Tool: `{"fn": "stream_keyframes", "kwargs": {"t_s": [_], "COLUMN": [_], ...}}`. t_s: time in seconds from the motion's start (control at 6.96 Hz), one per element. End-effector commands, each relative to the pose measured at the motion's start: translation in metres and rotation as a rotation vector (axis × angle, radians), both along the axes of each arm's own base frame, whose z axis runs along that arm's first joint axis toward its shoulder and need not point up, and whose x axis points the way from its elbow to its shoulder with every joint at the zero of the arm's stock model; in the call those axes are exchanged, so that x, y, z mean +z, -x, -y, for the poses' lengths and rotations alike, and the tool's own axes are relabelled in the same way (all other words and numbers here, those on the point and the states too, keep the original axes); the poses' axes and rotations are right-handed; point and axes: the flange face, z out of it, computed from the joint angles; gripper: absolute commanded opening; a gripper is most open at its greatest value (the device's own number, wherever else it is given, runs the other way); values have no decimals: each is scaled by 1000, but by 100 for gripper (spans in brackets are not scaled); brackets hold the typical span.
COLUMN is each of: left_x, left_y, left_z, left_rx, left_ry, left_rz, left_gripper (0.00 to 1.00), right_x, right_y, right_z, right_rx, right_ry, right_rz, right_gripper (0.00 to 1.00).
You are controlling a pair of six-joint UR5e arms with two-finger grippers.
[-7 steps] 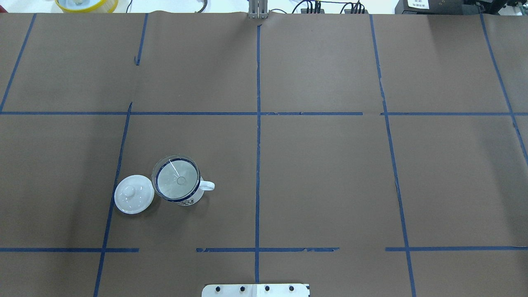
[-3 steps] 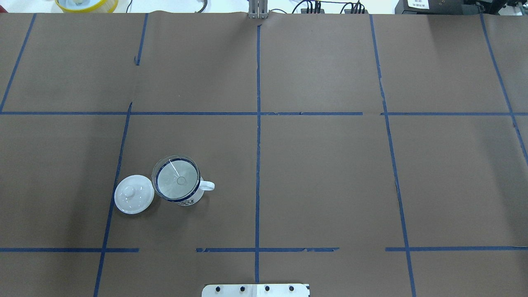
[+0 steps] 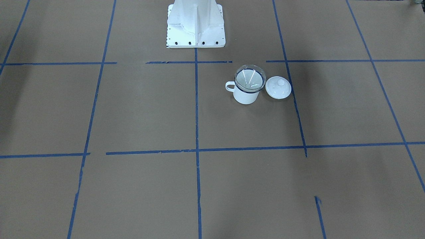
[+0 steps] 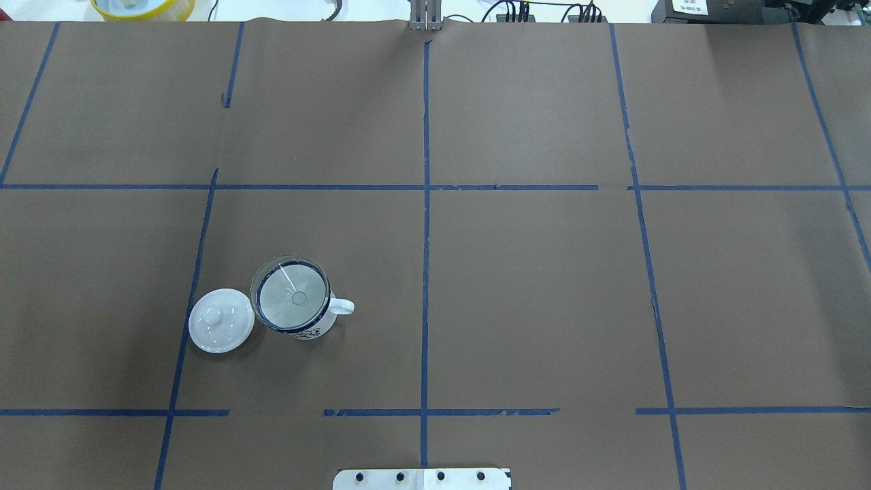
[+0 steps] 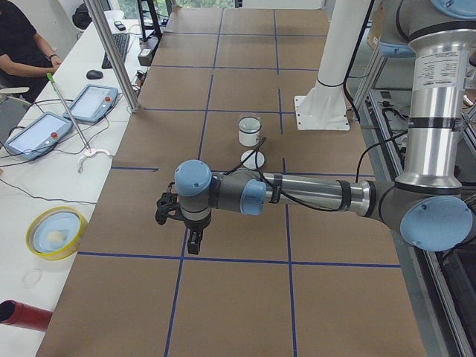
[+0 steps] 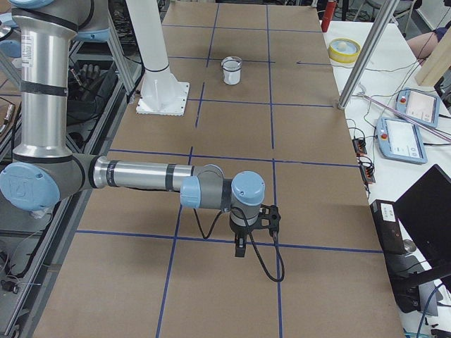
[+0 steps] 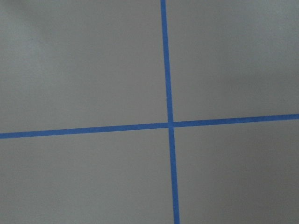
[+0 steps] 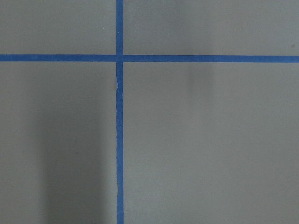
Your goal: Place funnel on cup
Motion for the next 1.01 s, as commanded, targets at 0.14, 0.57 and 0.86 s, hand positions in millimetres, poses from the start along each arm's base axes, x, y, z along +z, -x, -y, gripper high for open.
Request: {"fn": "stream_keyframes", "kwargs": {"t_s": [0.14, 0.57, 0.86], "left_x": [28, 12, 22], "left_y": [-3, 8, 31], "left_z": [-17, -15, -27], "left_rx": [112, 86, 39], "left_ry": [-21, -11, 2], "left_rz": [0, -43, -55], "left_gripper": [100, 100, 100], "right_x": [0, 0, 0], "right_y": [0, 0, 0], "right_z": [0, 0, 0], "right_rx": [0, 0, 0], "right_ry": [1, -1, 1], "right_rz": [0, 0, 0], "right_gripper": [100, 100, 100]}}
